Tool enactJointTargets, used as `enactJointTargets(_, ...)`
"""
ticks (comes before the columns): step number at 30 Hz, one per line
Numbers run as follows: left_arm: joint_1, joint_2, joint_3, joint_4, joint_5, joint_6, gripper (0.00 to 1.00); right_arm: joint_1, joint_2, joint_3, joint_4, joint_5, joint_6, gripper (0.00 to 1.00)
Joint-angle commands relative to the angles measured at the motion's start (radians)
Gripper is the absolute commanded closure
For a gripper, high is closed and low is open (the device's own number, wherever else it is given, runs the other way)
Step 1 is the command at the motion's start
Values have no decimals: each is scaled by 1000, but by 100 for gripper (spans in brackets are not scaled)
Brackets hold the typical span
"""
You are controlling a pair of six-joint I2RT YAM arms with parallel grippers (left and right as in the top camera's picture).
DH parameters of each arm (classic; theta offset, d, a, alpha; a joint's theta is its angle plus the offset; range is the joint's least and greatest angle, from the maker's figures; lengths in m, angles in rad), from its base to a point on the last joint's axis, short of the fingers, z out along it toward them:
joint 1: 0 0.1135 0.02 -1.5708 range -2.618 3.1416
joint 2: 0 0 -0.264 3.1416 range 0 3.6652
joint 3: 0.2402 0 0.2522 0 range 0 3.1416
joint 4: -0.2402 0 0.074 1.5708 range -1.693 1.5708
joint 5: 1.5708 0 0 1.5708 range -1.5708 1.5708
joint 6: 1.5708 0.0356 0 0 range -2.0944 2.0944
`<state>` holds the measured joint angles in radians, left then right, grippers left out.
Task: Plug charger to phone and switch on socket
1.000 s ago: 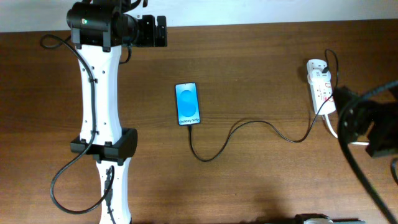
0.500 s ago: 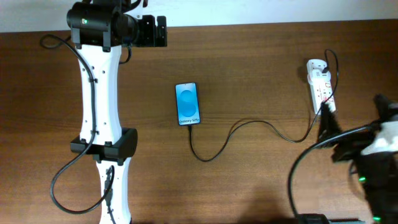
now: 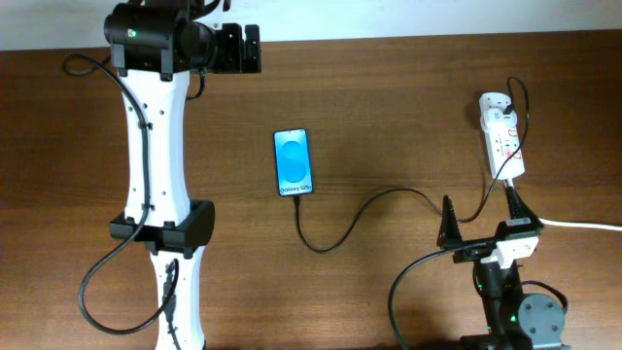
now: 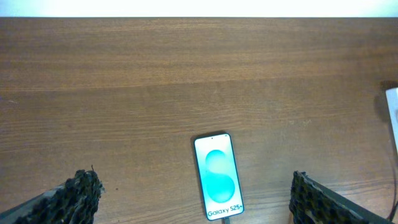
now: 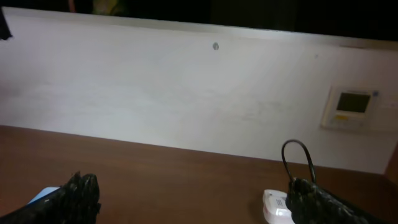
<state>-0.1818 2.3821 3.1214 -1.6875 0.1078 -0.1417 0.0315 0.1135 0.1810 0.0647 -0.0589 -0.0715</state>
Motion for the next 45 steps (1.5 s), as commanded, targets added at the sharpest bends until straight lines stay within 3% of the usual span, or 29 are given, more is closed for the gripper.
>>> enactJointTargets(1, 6, -20, 13, 0, 0, 5, 1, 16, -71, -54, 7, 43, 1, 2)
enactJointTargets(8, 6, -20, 13, 0, 0, 5, 1, 16, -110, -176, 14, 29, 0, 1)
enactJointTargets(13, 6, -20, 13, 0, 0, 5, 1, 22, -109, -175, -140, 7, 1, 2)
enactJointTargets(32, 6, -26, -16, 3, 0, 5, 1, 22, -105, -175, -137, -8, 0, 2)
enactJointTargets(34, 5, -73, -163, 43, 0, 6, 1, 22, -105, -175, -137, -8, 0, 2)
enactJointTargets(36, 6, -195, -434, 183, 0, 6, 1, 22, -105, -175, -137, -8, 0, 2)
enactJointTargets(42, 8, -674, -1253, 737, 0, 147, 1, 22, -105, -175, -137, -8, 0, 1)
enactJointTargets(45, 8, -849, -1510, 922, 0, 212, 1, 22, -105, -175, -137, -8, 0, 1)
